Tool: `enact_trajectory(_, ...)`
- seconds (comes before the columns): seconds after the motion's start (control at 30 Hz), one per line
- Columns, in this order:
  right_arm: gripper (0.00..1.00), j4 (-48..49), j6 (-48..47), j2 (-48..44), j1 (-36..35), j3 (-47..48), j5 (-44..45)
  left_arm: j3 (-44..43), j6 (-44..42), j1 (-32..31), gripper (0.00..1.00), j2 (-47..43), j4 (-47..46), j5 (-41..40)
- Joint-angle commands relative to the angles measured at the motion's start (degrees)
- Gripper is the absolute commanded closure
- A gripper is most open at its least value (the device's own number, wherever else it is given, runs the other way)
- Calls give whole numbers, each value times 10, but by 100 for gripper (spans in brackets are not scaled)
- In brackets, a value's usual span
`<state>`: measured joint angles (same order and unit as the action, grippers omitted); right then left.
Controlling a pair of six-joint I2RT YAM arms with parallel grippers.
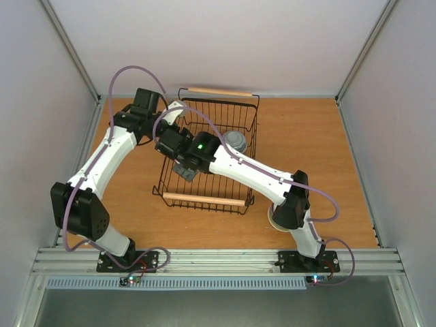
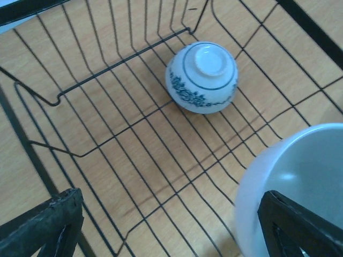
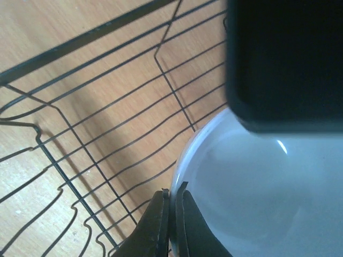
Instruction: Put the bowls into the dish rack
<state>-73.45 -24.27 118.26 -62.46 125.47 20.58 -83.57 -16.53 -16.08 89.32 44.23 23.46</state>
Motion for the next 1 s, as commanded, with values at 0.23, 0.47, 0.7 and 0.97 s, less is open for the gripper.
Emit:
enact_trajectory(0.23, 99, 87, -66, -38, -39, -88, 39, -113, -129, -16, 24, 18, 154, 62)
enact_trajectory(0.47, 99, 157, -101, -108, -51, -204, 43, -200, -251, -14, 28, 46, 320, 107)
enact_trajectory(0.7, 99, 225, -191, -150, -90, -286, 68, -183, -321, -16, 35, 66, 371, 113)
enact_trajectory(0.97, 99, 241, -226, -138, -93, -290, 83, -168, -377, -17, 36, 71, 411, 136)
